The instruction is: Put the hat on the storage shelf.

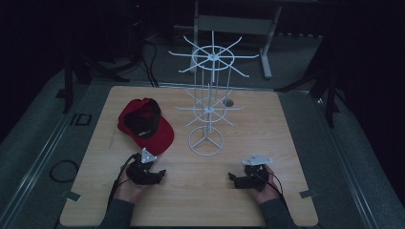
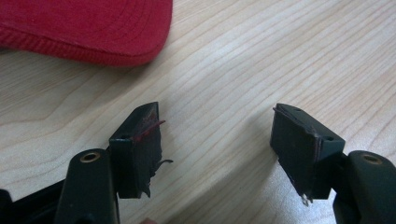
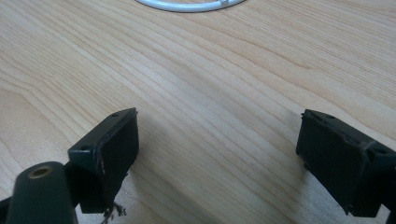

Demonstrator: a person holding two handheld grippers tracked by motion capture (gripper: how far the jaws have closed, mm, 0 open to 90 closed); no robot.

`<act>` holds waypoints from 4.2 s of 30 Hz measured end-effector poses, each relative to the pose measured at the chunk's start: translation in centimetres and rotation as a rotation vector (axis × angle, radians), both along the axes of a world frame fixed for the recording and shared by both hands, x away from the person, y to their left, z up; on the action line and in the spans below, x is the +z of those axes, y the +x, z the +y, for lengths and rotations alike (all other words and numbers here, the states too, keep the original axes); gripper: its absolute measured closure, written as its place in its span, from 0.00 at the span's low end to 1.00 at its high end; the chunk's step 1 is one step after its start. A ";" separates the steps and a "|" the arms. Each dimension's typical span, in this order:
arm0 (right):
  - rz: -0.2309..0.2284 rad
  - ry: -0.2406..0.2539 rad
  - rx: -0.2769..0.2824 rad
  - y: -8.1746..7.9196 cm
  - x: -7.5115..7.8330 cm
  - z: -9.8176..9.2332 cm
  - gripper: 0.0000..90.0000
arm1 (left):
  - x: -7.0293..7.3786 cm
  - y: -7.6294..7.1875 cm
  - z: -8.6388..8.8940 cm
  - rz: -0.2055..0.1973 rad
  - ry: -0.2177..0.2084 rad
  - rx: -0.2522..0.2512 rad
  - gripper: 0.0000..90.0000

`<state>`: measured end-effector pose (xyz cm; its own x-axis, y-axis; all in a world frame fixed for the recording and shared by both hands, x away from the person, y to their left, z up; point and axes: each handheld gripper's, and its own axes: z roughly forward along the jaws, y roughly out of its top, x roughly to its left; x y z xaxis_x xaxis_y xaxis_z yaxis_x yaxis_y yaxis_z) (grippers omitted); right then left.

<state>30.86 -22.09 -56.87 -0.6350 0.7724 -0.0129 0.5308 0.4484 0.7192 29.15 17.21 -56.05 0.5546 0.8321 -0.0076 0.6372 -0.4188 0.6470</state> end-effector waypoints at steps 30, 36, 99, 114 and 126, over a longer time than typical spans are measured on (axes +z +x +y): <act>0.001 -0.001 -0.004 0.0 0.0 0.0 0.14 | 3.0 3.0 3.4 0.054 -0.200 0.185 0.54; 0.002 -0.001 -0.006 0.0 0.0 0.1 0.14 | 2.9 4.1 3.4 0.068 -0.218 0.231 0.53; 0.001 -0.002 -0.010 0.2 0.0 0.2 0.14 | 2.3 3.3 4.8 -0.163 -0.328 0.356 0.95; 0.000 -0.002 -0.009 0.2 0.0 0.2 0.14 | 4.5 2.8 5.2 -0.235 -0.337 0.378 0.95; -0.001 -0.001 -0.009 0.2 0.0 0.2 0.14 | 7.1 2.2 4.9 -0.285 -0.338 0.353 0.95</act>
